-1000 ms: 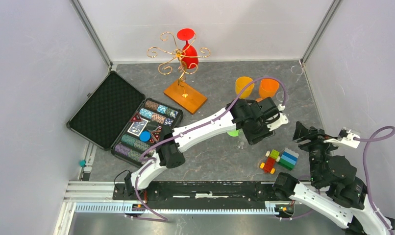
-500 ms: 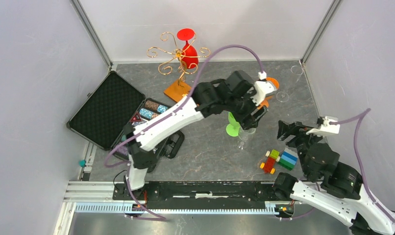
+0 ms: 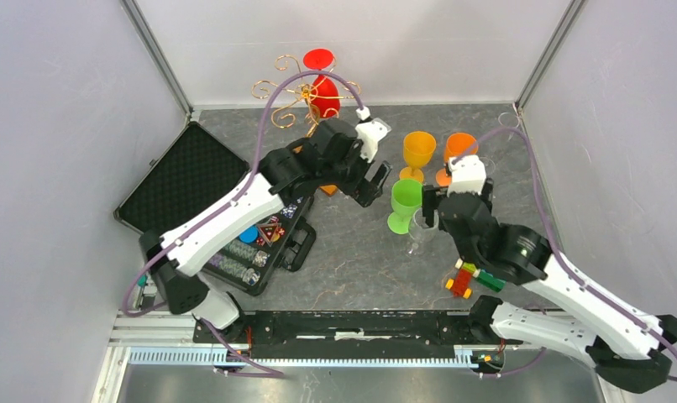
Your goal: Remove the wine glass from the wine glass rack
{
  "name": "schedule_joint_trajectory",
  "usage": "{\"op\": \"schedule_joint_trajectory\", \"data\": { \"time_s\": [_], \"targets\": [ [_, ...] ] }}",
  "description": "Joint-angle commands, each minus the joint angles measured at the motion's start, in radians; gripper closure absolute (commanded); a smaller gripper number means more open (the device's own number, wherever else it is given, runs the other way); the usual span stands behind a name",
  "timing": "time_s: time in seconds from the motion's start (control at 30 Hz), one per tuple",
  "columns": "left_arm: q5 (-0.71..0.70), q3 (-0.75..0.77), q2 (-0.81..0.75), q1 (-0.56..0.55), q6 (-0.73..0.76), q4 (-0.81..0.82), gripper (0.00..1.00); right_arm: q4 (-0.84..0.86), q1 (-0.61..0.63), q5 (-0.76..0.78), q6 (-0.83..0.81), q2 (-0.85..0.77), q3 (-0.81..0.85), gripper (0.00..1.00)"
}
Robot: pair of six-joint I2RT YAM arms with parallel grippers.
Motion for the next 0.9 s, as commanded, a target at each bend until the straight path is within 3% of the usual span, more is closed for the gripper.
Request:
{"op": "schedule_joint_trajectory", "data": {
  "time_s": [0.0,0.07,0.17,0.27,0.4,0.67,0.77,0.87],
  "targets": [
    [-0.079,-0.079,-0.159,0.007,-0.023,0.177,0.03,0.014,-0.182,-0.238,-0.146,0.093,0.095,0.12],
    [-0.086,-0.108,-0.195,0.01,-0.022,0.198,0.02,0.017,-0.294,-0.353,-0.197,0.129,0.087,0.15],
    [-0.091,-0.141,-0.229,0.011,-0.017,0.212,0.01,0.038,-0.364,-0.477,-0.237,0.147,0.063,0.27],
    [-0.09,-0.159,-0.253,0.013,-0.011,0.213,0.0,0.049,-0.41,-0.591,-0.259,0.162,0.044,0.32],
    [-0.089,-0.183,-0.277,0.013,-0.003,0.219,0.0,0.05,-0.436,-0.642,-0.272,0.178,0.024,0.33],
    [-0.091,-0.214,-0.312,0.015,0.009,0.23,0.0,0.04,-0.442,-0.67,-0.291,0.247,-0.027,0.51],
    [-0.093,-0.219,-0.325,0.015,0.013,0.23,0.0,0.041,-0.442,-0.676,-0.3,0.272,-0.029,0.61],
    [-0.1,-0.223,-0.343,0.015,0.017,0.231,0.0,0.036,-0.443,-0.654,-0.304,0.291,-0.021,0.79]
  ]
}}
